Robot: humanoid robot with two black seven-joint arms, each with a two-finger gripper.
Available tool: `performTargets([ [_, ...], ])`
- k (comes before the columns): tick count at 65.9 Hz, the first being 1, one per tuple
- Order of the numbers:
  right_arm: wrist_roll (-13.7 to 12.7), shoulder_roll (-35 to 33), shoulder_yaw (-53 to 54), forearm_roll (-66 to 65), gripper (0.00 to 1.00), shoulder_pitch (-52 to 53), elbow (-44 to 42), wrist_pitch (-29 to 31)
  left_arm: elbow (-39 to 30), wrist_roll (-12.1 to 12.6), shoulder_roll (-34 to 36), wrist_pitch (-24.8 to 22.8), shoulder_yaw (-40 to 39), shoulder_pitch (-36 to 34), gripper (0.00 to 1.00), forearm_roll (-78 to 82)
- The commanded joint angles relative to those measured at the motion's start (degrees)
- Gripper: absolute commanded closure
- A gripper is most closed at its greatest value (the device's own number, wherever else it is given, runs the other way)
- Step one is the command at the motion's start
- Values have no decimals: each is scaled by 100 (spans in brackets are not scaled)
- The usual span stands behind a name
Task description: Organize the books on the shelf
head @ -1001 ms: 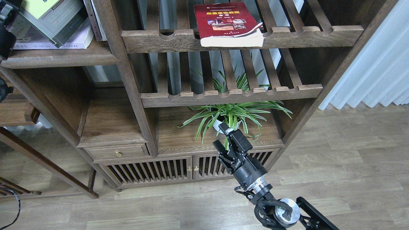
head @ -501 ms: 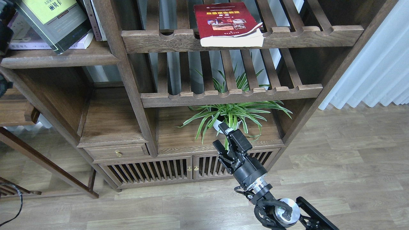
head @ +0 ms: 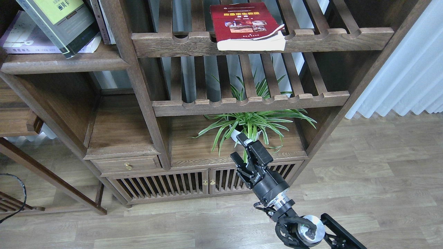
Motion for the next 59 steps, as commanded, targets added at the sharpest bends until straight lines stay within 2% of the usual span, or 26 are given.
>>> performTargets([
  [1,-3,0,-5,0,2,0,0,0,4,-72,22,0,-10,-195,53,-63],
  [19,-3,0,-5,0,2,0,0,0,-5,-99,-75,0,69,-90,48,-151],
  [32,6,0,22,0,2,18,9,9,-57,-90,-663,0,148,499,31,-995],
  [33,6,0,30,0,2,18,9,43,-127,-81,-864,0,156,621,23,-1222],
  [35,6,0,31,0,2,18,9,53,-154,-81,-927,0,157,649,18,-1303],
  [41,6,0,48,0,2,18,9,61,-303,-90,-1094,0,165,745,9,-1531],
  [48,6,0,66,9,2,36,27,79,-488,-125,-1409,0,174,781,4,-1882],
  [59,6,0,66,9,2,62,27,79,-900,-125,-1894,0,271,1061,4,-2059],
])
